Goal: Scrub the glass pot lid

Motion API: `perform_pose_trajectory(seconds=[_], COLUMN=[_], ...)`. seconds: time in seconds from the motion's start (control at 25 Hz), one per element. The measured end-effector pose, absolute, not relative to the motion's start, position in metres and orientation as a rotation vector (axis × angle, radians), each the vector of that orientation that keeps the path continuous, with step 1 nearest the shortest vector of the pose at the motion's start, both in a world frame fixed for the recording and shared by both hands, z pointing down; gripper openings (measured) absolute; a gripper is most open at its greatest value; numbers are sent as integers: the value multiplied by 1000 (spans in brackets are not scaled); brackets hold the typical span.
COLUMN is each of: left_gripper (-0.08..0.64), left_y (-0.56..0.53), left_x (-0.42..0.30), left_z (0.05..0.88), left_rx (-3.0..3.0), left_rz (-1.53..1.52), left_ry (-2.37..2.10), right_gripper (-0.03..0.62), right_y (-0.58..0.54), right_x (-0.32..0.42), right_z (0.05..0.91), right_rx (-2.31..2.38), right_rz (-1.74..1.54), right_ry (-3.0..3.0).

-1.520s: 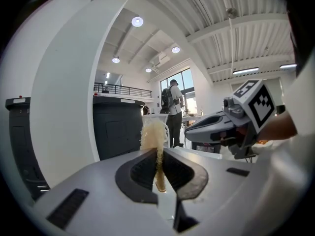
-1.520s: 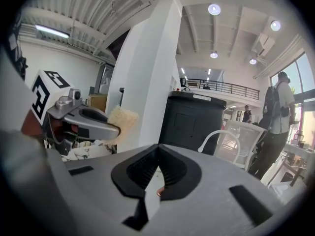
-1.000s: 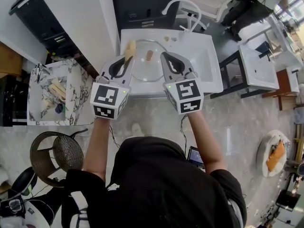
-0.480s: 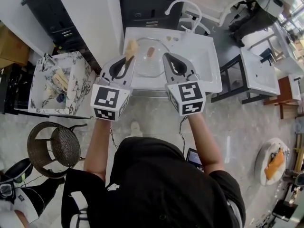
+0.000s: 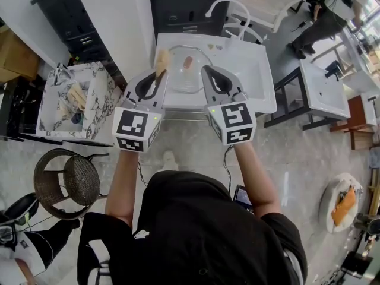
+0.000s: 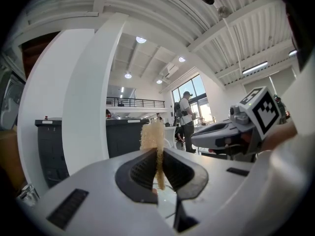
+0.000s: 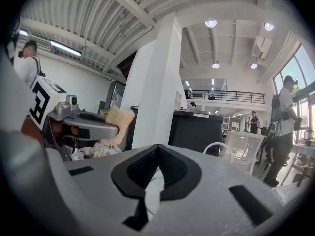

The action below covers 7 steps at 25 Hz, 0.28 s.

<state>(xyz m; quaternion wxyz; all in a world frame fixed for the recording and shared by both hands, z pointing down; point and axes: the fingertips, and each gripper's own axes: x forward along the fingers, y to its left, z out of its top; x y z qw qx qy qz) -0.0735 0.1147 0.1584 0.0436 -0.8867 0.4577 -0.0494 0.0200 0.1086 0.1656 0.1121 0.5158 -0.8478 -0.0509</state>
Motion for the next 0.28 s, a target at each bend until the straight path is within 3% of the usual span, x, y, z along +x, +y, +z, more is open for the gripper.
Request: perform_pose_trajectory(seconds=[0.28], left_gripper=[17], left_y=[118], left_x=[-76], left_z=[161], left_rx=[-2709], left_rz=[-152], left_ry=[1405], right_gripper=[-2], right_y=[111], right_x=[18], right_z=[167], right_rx=[1509], right_rz=[-167], right_ry=[-2494])
